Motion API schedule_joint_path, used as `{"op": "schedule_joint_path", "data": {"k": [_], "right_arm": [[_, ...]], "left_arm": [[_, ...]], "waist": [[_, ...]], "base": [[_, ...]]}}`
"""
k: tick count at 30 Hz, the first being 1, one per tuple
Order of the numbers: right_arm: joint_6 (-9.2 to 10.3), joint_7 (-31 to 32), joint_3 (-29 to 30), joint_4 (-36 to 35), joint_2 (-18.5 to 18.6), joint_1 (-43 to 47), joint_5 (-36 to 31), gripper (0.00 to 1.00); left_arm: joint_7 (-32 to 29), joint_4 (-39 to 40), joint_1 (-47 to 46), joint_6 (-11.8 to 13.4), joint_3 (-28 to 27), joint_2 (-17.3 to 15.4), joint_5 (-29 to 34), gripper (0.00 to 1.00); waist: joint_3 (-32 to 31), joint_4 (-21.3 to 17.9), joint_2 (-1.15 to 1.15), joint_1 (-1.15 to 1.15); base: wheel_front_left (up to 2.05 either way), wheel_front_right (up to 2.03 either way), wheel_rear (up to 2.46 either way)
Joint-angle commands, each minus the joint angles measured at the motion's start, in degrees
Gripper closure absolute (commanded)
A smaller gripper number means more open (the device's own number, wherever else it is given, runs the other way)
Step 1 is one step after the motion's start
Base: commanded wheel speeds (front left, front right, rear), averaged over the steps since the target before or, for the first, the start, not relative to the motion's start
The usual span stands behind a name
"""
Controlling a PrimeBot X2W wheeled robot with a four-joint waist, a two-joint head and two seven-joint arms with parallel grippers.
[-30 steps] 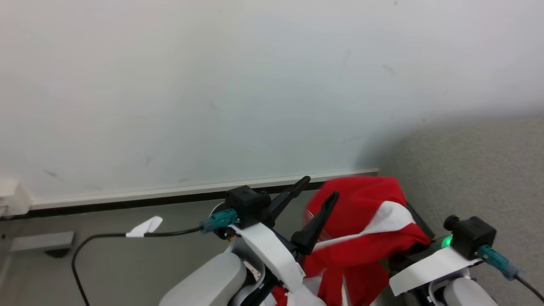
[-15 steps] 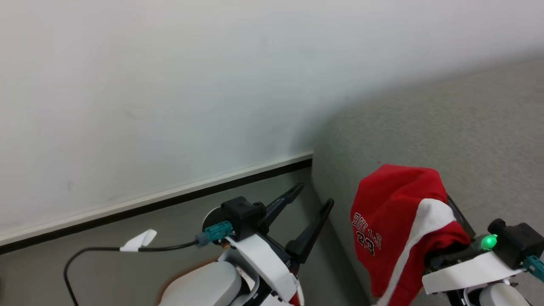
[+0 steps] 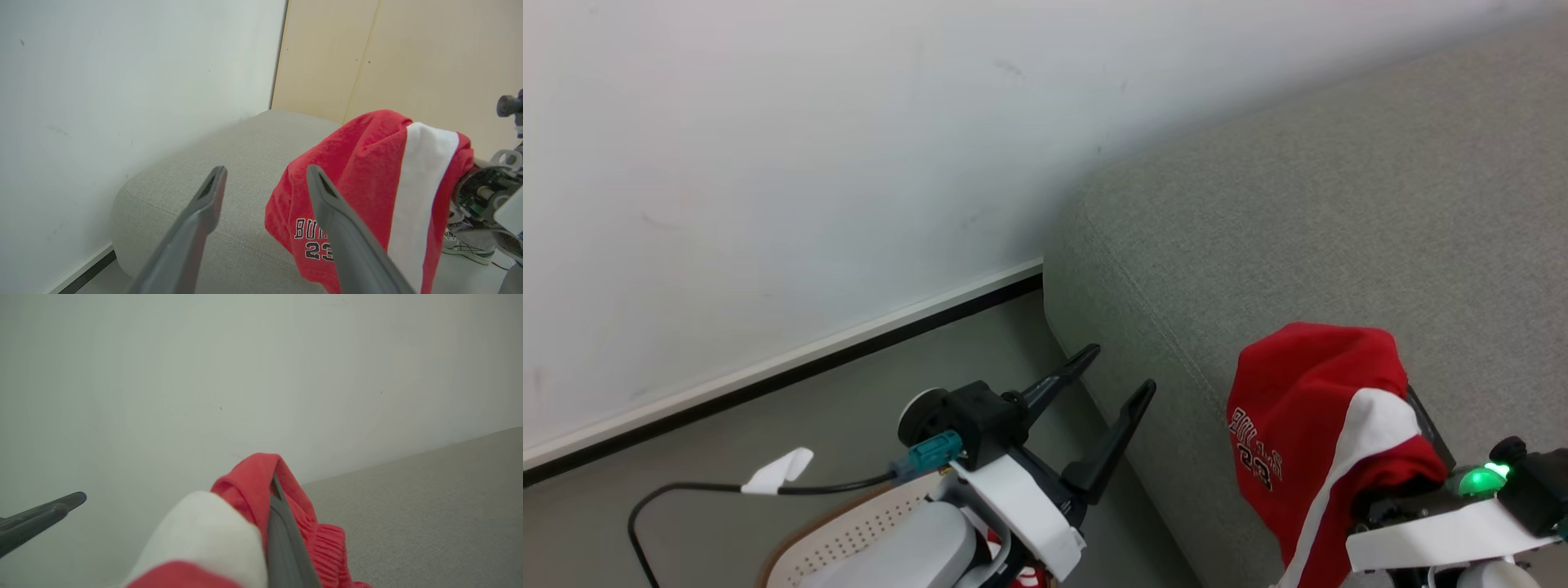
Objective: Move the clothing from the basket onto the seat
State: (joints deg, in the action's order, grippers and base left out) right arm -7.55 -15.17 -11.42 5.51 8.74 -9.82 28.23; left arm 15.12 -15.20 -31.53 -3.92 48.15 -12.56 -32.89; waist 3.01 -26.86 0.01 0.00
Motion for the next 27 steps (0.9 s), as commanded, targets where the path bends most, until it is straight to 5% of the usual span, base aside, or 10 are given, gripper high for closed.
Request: {"op": "schedule_joint_path", "data": {"k": [1, 15, 20, 27], "right_arm": [[0.12, 0.0, 0.2, -0.4, 0.1, -0.7, -0.2, 1.0], [0.12, 0.4, 4.8, -1.2, 3.6, -15.9, -5.4, 1.0], [0.12, 3.8, 13.6, -1.5, 2.8, -23.1, -3.0, 1.0], [0.12, 11.2, 24.4, 0.6, 6.4, -33.0, -5.2, 1.0]], "left_arm": [[0.0, 0.2, 0.8, -0.1, -0.3, -0.2, 0.6, 0.0], [-0.2, 2.9, -2.2, -2.4, 0.3, -3.9, 3.7, 0.0], [-1.1, 5.8, -3.9, -2.7, 0.3, -7.2, 4.1, 0.0], [-2.4, 10.8, -5.8, -3.0, -0.6, -12.3, 4.4, 0.0]], "waist": [[0.5, -0.1, -0.01, 0.0], [11.3, 5.2, -0.01, 0.0], [17.3, 7.4, -0.01, 0.0], [25.1, 10.5, -0.01, 0.0]], "base": [[0.0, 0.0, 0.0], [0.0, 0.0, 0.0], [0.0, 0.0, 0.0], [0.0, 0.0, 0.0]]}}
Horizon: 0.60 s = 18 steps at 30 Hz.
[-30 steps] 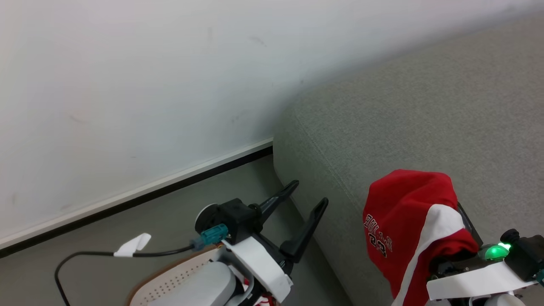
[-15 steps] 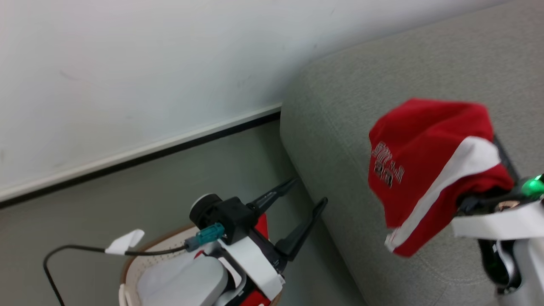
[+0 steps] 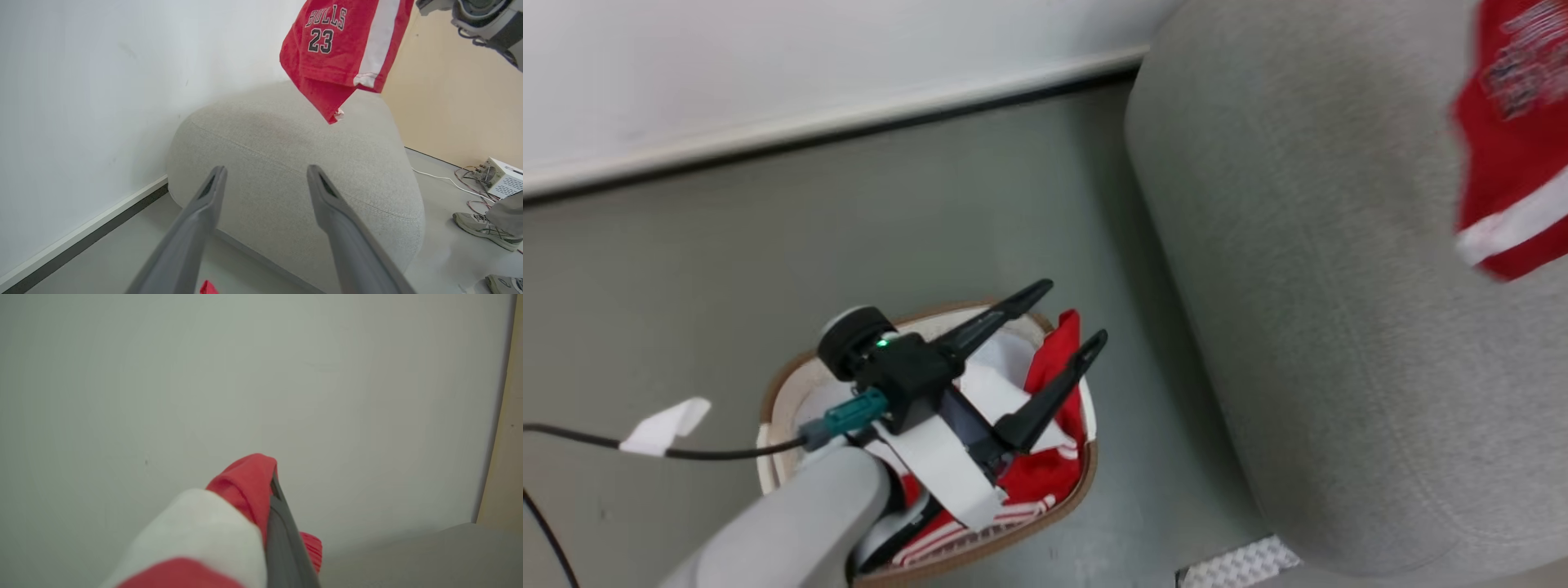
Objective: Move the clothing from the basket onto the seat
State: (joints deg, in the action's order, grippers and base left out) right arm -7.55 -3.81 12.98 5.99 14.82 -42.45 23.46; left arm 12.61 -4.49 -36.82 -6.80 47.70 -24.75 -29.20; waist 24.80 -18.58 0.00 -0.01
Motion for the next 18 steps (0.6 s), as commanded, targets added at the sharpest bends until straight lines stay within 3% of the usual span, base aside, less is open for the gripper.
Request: {"op": "schedule_joint_path", "data": {"k": [1, 9, 18], "right_arm": [[0.12, 0.7, 1.5, 0.5, 0.9, -1.4, -0.9, 1.0], [0.12, 5.0, 12.8, 6.6, 3.7, -7.5, -4.8, 1.0], [0.12, 12.3, 13.1, 10.3, 1.4, -4.0, -14.6, 1.0]], "left_arm": [[-0.2, 0.8, -0.8, -0.2, -0.2, -0.8, 0.8, 0.0], [-0.2, 3.9, -2.0, -0.2, -1.4, -4.7, 0.6, 0.0], [0.8, 4.0, -2.4, -0.3, -2.2, -6.6, 0.4, 0.0]], "waist": [[4.4, 2.7, 0.0, 0.01], [11.3, 5.9, 0.0, 0.01], [14.0, 7.4, 0.0, 0.01]], "base": [[0.0, 0.0, 0.0], [0.0, 0.0, 0.0], [0.0, 0.0, 0.0]]}}
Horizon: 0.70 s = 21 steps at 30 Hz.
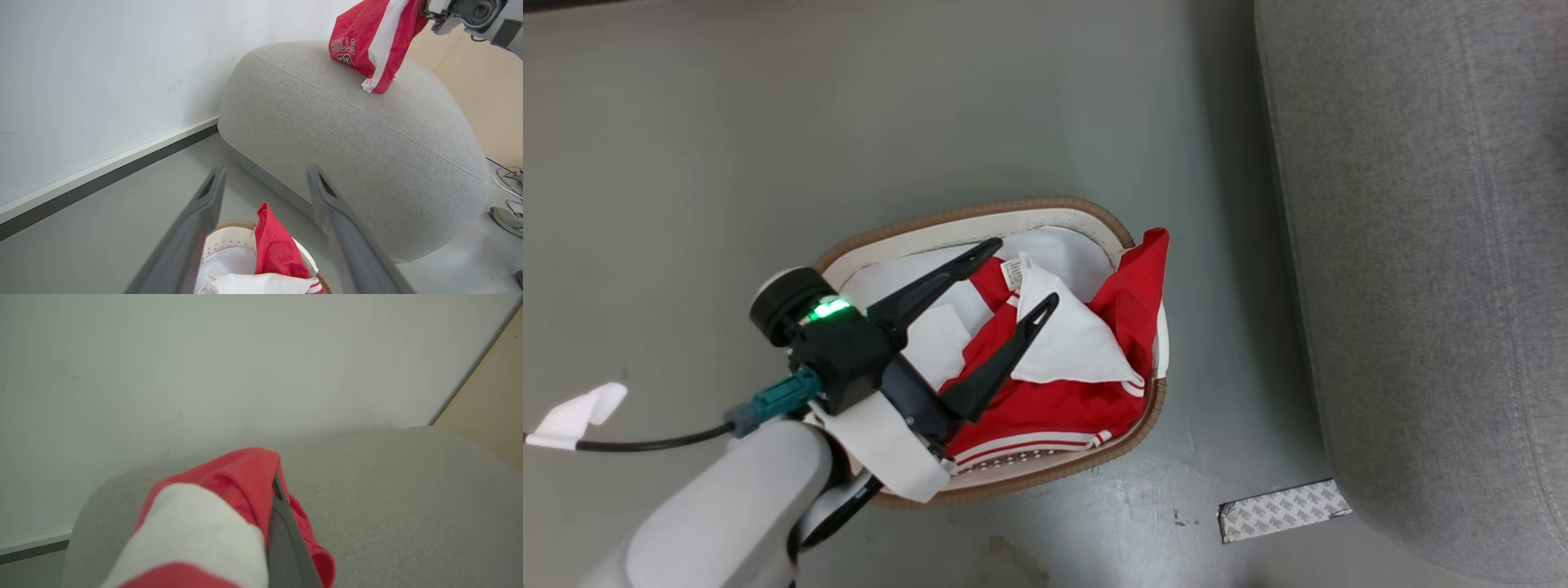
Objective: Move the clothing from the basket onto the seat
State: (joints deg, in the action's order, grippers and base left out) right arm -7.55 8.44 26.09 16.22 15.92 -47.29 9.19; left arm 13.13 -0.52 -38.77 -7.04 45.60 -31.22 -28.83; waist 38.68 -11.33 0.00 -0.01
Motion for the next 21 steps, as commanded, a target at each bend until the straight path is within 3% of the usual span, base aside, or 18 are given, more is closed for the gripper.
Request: {"op": "schedule_joint_path", "data": {"k": [1, 8, 9, 10, 11, 21], "right_arm": [[0.12, 0.6, -0.8, 0.6, 0.2, 1.6, -1.4, 1.0], [0.12, 1.8, -3.1, 4.7, 0.0, 4.6, -3.5, 1.0], [0.12, 2.2, -3.9, 5.4, 0.0, 4.9, -3.1, 0.96], [0.12, 2.8, -4.6, 6.2, 0.0, 5.2, -2.3, 0.61], [0.12, 3.4, -5.0, 7.1, 0.4, 5.5, -1.6, 0.0], [0.12, 9.0, -15.9, 11.3, 7.6, 10.0, 6.3, 0.0]], "left_arm": [[0.4, -0.1, -0.4, -0.1, 0.0, -0.1, -0.1, 0.0], [0.8, -1.0, -0.3, -0.2, -0.1, -0.3, -0.6, 0.0], [0.9, -1.2, -0.2, -0.2, -0.1, -0.3, -0.7, 0.0], [1.0, -1.5, 0.1, -0.2, -0.1, -0.4, -0.7, 0.0], [1.1, -1.7, 0.3, -0.2, 0.0, -0.3, -0.8, 0.0], [1.6, -5.3, 2.6, 0.5, 0.5, 2.4, -2.2, 0.0]], "waist": [[0.1, 0.2, 0.0, 0.01], [-0.3, 0.3, 0.0, 0.01], [-0.6, 0.2, 0.0, 0.01], [-1.0, 0.1, 0.0, 0.01], [-1.4, 0.0, 0.0, 0.01], [-9.9, -1.2, 0.0, 0.01]], "base": [[0.0, 0.0, 0.0], [0.0, 0.0, 0.0], [0.0, 0.0, 0.0], [0.0, 0.0, 0.0], [0.0, 0.0, 0.0], [0.0, 0.0, 0.0]]}}
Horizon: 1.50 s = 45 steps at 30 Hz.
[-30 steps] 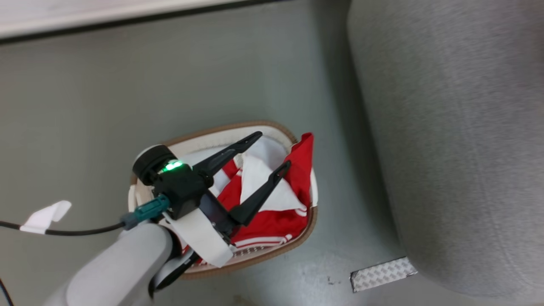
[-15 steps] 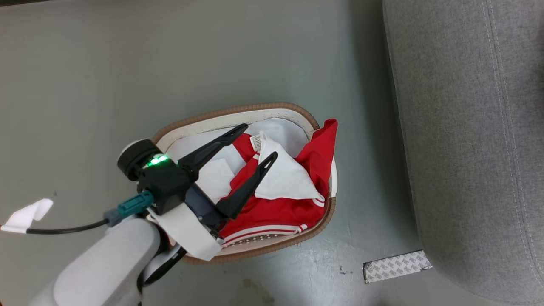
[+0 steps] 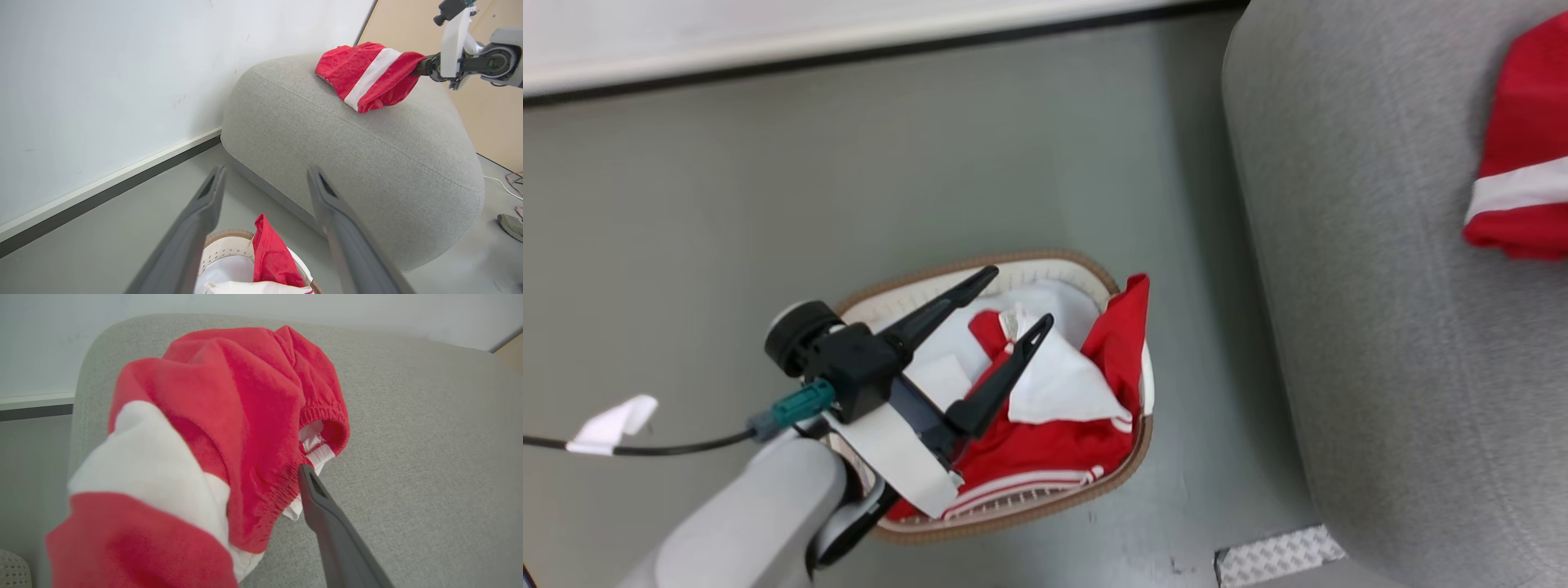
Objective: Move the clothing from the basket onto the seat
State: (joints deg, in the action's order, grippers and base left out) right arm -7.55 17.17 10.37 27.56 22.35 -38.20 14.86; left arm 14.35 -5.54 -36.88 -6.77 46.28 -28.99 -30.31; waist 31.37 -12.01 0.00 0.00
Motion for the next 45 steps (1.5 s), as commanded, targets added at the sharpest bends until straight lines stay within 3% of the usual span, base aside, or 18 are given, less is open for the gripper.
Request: {"op": "schedule_joint_path", "data": {"k": [1, 10, 16, 21, 30, 38, 45], "right_arm": [[0.12, 0.7, -1.6, 0.1, 2.0, 1.7, 1.6, 0.0], [0.13, 5.6, -12.1, -2.1, 9.1, 9.5, 8.8, 0.0], [0.13, 6.3, -15.7, -8.9, 13.4, 13.9, 11.8, 0.0], [0.13, 4.6, -18.4, -15.2, 14.7, 15.5, 13.4, 0.0], [0.12, -4.7, -17.8, -21.7, 9.9, 18.6, 13.8, 0.0], [0.13, -17.2, -15.6, -21.0, -0.7, 25.1, 10.0, 0.0], [0.12, -27.2, -16.0, -17.0, -7.5, 30.8, 7.3, 0.0]], "left_arm": [[0.3, -0.8, 1.2, 0.3, 0.0, 0.6, -1.0, 0.0], [0.7, -5.2, 4.7, 1.3, -0.1, 4.2, -2.2, 0.0], [0.8, -7.7, 8.0, 2.9, -1.7, 6.7, -3.5, 0.0], [0.8, -8.6, 10.8, 4.3, -4.4, 8.7, -4.5, 0.0], [0.8, -8.9, 15.2, 7.5, -13.5, 8.3, -3.7, 0.0], [0.8, -8.0, 22.0, 10.7, -24.3, 7.0, -1.4, 0.0], [0.8, -7.3, 28.9, 10.3, -32.8, 9.6, 2.1, 0.0]], "waist": [[-3.9, -0.7, 0.0, 0.0], [-15.0, -1.4, 0.0, 0.0], [-23.2, -1.2, 0.0, 0.0], [-29.0, -0.1, 0.0, 0.0], [-33.9, 3.5, 0.0, 0.0], [-34.7, 6.2, 0.0, 0.0], [-35.0, 8.4, 0.0, 0.0]], "base": [[0.0, 0.0, 0.0], [0.0, 0.0, 0.0], [0.0, 0.0, 0.0], [0.0, 0.0, 0.0], [0.0, 0.0, 0.0], [0.0, 0.0, 0.0], [0.0, 0.0, 0.0]]}}
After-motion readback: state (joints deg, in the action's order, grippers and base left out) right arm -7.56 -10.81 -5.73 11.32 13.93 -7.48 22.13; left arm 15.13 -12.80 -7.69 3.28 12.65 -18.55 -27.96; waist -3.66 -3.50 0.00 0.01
